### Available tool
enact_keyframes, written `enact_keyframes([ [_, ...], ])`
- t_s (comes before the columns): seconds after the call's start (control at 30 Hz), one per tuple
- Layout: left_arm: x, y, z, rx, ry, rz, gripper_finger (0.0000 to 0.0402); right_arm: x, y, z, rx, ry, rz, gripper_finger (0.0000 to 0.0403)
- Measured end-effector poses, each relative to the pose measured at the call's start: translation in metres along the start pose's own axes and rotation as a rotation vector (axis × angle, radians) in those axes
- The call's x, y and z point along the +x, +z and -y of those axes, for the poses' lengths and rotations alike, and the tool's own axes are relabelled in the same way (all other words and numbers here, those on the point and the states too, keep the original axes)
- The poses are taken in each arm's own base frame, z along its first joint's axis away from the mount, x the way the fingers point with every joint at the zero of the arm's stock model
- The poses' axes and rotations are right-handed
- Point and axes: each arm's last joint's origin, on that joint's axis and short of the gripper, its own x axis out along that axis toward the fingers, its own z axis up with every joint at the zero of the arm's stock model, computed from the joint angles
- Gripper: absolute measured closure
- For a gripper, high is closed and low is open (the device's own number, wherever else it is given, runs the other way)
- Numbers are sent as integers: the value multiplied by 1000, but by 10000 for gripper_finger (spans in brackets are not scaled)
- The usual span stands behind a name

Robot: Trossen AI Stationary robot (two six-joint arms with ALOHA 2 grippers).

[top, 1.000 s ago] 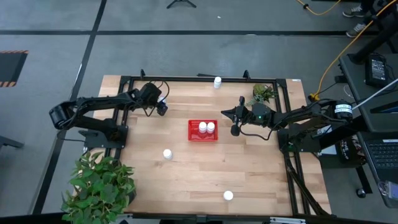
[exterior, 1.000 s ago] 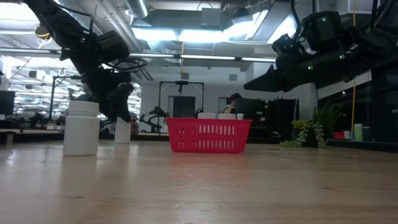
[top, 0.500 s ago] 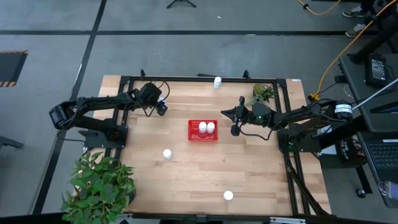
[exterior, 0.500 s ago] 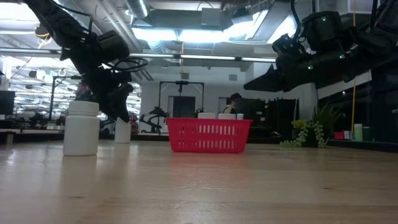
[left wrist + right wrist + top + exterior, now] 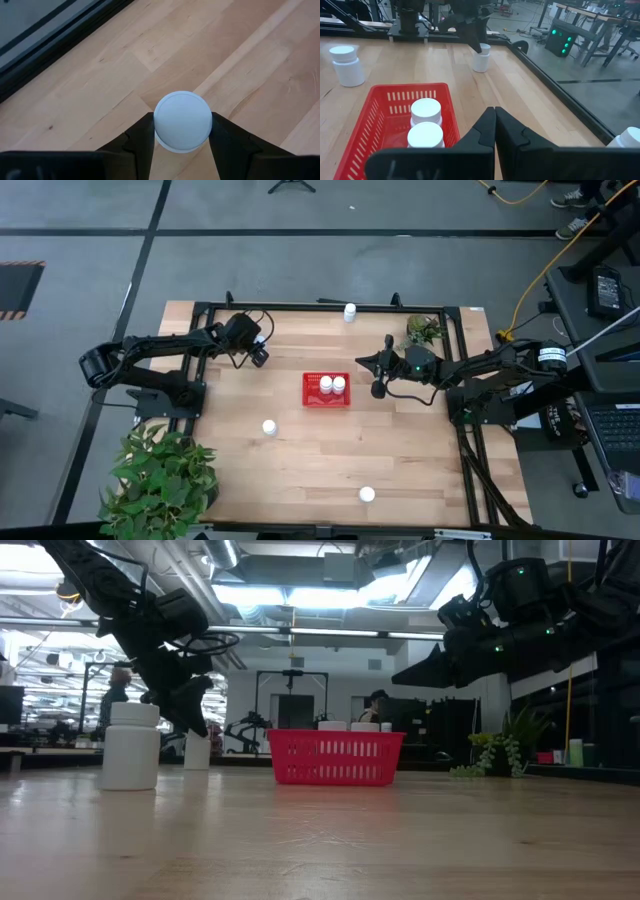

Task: Pick and place pill bottles into a basket
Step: Put the white pill bottle into the red basket

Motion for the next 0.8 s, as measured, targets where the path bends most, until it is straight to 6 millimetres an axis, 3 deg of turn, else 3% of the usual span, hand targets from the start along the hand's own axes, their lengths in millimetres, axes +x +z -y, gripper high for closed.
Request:
enact_keyframes([
  [0.13, -3, 7, 3, 23, -45, 1, 248, 0, 0, 0, -1, 0, 0, 398],
  [0.3, -15, 32, 13, 73, -105, 76, 248, 0, 0, 0, -2, 0, 0, 398],
  [0.63, -39, 70, 42, 175, -190, 214, 248, 0, 0, 0, -5, -1, 0, 398],
  [0.8, -38, 85, 58, 267, -223, 233, 248, 0, 0, 0, -5, -1, 0, 398],
])
